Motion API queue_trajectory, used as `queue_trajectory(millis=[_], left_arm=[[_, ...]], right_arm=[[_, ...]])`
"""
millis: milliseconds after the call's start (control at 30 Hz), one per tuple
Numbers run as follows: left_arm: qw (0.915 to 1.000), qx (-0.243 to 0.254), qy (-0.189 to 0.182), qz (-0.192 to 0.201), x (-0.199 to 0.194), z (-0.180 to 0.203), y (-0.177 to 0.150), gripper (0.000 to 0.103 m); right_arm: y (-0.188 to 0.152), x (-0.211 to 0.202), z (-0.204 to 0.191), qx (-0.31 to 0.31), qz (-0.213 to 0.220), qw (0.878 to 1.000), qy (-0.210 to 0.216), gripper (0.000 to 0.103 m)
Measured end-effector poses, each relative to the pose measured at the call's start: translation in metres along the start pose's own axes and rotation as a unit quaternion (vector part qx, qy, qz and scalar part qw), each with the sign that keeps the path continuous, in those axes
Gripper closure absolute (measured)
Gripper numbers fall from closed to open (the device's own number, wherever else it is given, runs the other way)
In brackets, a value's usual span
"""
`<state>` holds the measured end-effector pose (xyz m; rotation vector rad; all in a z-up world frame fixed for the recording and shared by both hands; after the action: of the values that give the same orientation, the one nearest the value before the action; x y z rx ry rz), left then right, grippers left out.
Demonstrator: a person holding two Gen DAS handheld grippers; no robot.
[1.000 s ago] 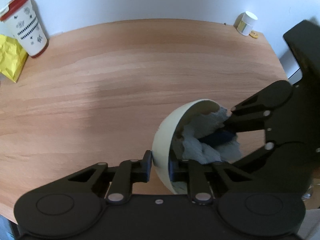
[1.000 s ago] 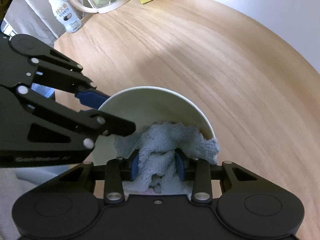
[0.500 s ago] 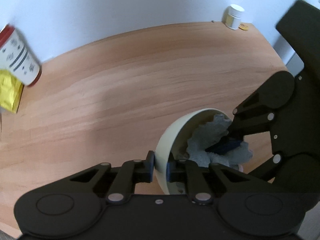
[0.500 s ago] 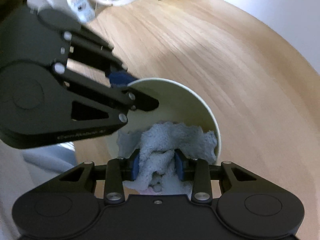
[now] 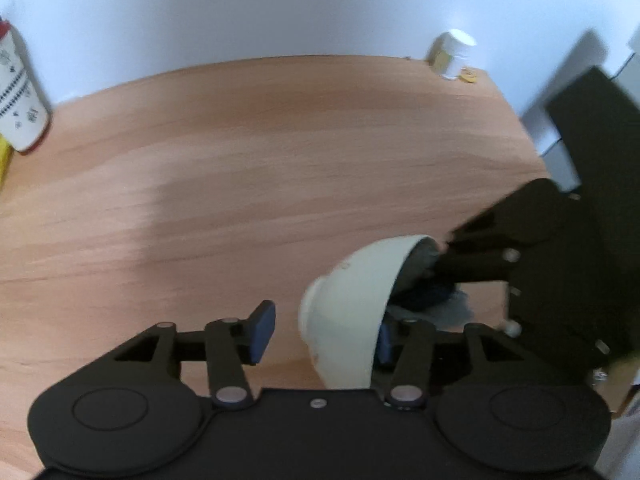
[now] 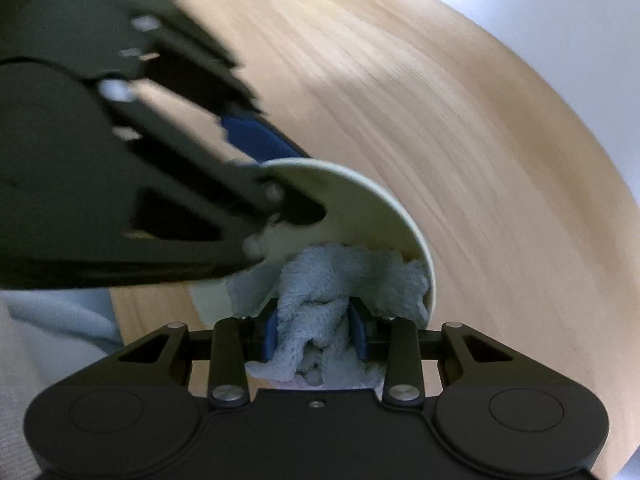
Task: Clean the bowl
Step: 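Tilt the bowl with the left gripper while the right gripper scrubs inside with the cloth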
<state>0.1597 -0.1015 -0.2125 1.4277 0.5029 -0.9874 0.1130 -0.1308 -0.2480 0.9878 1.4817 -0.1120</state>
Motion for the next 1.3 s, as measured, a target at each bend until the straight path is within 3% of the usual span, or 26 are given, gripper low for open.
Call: queue_trajectory(millis=[200,367,667,900,1300], left_arm=[[0.9998,-0.011,0.009,0.014,-0.015,-0.001,-0.003,0.056],[0.9995,-0.002,0.028,0.012,-0.021,0.003,0.002,0.059],[0.9995,-0.028,0.007,0.015,-0.037,0.003,0.004,0.063],[0.9999,-0.006,-0.003,0.013,-0.040,0.012,0.004,0.066],[0.9996,0.021,0.013,-0.013,-0.032,0.021,-0.005,0.065]], right_arm=[[-0.005,0.001,0.015,0.081,0.013,0.997,0.013,0.065],[-0.007,0.000,0.018,0.096,0.020,0.995,0.022,0.065],[-0.006,0.005,0.030,0.162,0.022,0.986,0.040,0.066],[0.003,0.018,0.055,0.225,0.016,0.973,0.052,0.067],[0.012,0.026,0.067,0.258,0.008,0.965,0.054,0.068]])
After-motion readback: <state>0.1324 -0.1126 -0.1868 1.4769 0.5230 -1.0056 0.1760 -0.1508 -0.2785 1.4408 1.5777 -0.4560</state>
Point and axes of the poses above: each gripper's, at about its wrist camera, not at the fingertips, and x roughly the way its jaws point, z to its right, y to its top, the point moved 10 cm from there along x, roughly the way its jaws point, and after that the axes turned 15 degrees about z, right-handed, at the moved point
